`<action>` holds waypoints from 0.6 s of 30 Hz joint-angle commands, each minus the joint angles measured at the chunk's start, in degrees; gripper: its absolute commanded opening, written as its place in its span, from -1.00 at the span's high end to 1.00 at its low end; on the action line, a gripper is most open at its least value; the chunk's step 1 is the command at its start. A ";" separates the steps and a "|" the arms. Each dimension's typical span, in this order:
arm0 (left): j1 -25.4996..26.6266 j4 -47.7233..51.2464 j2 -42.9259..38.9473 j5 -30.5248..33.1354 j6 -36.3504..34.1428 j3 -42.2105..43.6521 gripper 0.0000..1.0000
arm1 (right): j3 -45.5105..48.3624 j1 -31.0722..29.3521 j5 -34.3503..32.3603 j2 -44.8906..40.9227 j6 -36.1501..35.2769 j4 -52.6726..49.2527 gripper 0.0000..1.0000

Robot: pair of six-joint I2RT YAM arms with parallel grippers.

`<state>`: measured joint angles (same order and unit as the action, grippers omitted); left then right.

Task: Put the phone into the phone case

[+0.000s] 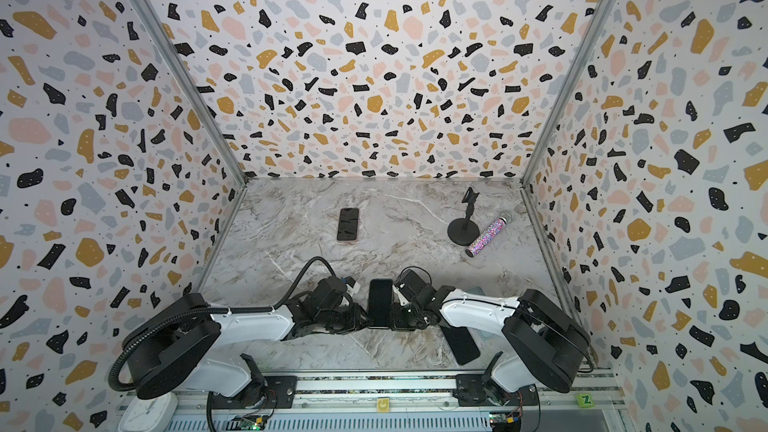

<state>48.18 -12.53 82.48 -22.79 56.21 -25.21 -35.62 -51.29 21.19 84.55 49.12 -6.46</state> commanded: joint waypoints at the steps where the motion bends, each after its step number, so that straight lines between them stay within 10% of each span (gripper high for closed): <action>1: 2.52 -5.61 1.55 -3.86 -0.27 -0.18 0.41 | 1.13 -2.57 1.97 7.71 -1.54 11.28 0.86; 18: -1.29 15.88 -5.84 1.02 -9.59 -4.16 -0.10 | -2.39 2.00 -6.15 -6.24 -6.39 -2.77 0.48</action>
<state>47.24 -0.40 76.44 -21.93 48.47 -28.16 -36.40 -49.54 15.18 77.62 43.70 -7.55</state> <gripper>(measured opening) 0.546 0.261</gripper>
